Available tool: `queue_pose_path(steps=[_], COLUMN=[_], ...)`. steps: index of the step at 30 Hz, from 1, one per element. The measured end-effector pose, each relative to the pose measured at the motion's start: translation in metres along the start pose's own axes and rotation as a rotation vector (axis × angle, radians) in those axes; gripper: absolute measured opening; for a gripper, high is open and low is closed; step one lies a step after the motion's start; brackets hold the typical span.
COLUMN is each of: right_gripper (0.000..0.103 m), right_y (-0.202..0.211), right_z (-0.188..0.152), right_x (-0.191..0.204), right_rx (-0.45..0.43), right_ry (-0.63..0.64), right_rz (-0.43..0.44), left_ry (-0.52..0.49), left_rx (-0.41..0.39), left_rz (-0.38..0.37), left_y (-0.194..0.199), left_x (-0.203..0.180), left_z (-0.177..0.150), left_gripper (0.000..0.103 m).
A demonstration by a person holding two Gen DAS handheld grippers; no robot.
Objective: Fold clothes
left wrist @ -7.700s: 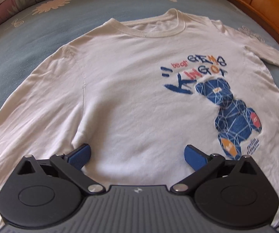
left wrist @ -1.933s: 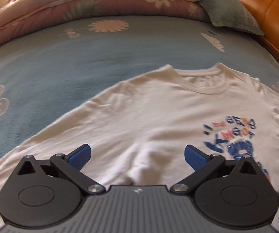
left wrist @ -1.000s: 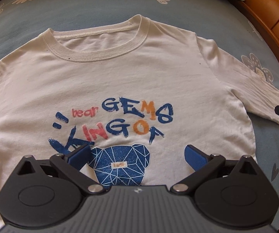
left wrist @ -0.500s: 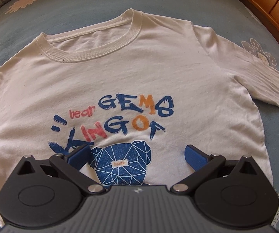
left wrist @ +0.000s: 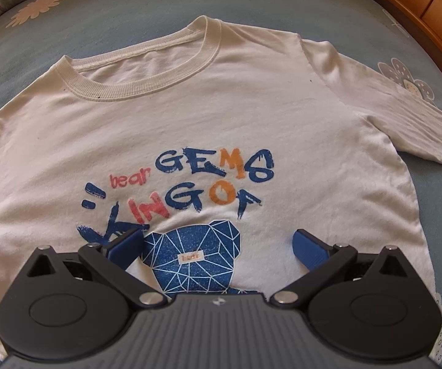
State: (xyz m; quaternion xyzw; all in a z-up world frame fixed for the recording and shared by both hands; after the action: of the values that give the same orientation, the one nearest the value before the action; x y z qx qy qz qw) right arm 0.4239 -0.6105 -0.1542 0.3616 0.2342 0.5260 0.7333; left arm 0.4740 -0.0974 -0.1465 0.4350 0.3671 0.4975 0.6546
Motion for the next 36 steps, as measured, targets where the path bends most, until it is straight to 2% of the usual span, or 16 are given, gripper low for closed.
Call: queue_pose_path(steps=[10, 14, 17, 18, 20, 21, 26, 30, 33, 36], right_gripper=[0.103, 0.103, 0.103, 0.103, 0.103, 0.103, 0.103, 0.103, 0.103, 0.103], right_y=[0.005, 0.027, 0.033, 0.033, 0.031, 0.033, 0.046, 0.06, 0.073, 0.075], right_z=[0.006, 0.007, -0.003, -0.009, -0.02, -0.023, -0.029, -0.022, -0.017, -0.015], right_x=[0.008, 0.036, 0.056, 0.055, 0.05, 0.041, -0.001, 0.022, 0.064, 0.125], right_rx=[0.013, -0.029, 0.003, 0.017, 0.042, 0.028, -0.005, -0.011, -0.025, -0.003], right_ry=[-0.024, -0.055, -0.065, -0.072, -0.085, -0.101, -0.202, -0.138, -0.062, 0.018], right_rz=[-0.015, 0.152, 0.295, 0.303, 0.302, 0.278, 0.104, 0.131, 0.228, 0.366], left_ry=[-0.004, -0.005, -0.004, -0.004, -0.005, -0.008, -0.022, -0.04, -0.053, 0.011], left_rx=[0.001, -0.005, -0.006, -0.006, -0.008, -0.009, -0.012, -0.018, -0.096, -0.122], left_rz=[0.003, 0.014, 0.016, 0.015, 0.011, 0.01, 0.005, 0.005, 0.028, 0.032], left_y=[-0.002, -0.001, -0.002, -0.002, -0.002, -0.002, -0.001, 0.006, 0.022, 0.03], left_x=[0.0, -0.001, -0.002, -0.002, -0.001, -0.001, -0.001, 0.0, 0.007, 0.028], left_z=[0.001, -0.001, -0.001, 0.0, -0.001, -0.001, -0.001, 0.002, 0.008, 0.01], left_gripper=[0.102, 0.102, 0.102, 0.102, 0.102, 0.102, 0.102, 0.102, 0.102, 0.102])
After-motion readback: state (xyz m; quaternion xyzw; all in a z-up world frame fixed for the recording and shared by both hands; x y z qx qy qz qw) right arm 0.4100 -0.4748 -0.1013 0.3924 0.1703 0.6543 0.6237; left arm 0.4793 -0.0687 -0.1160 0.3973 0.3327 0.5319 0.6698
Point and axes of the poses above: each gripper's, at about its wrist camera, not at the fingertips, and y roughly against the way its jaws point, x to its left, z to its top, the point moved 6 cm from there along -y, roughly the way its jaws point, and after that the axes turned 3 degrees about z, right-handed, at the moved point
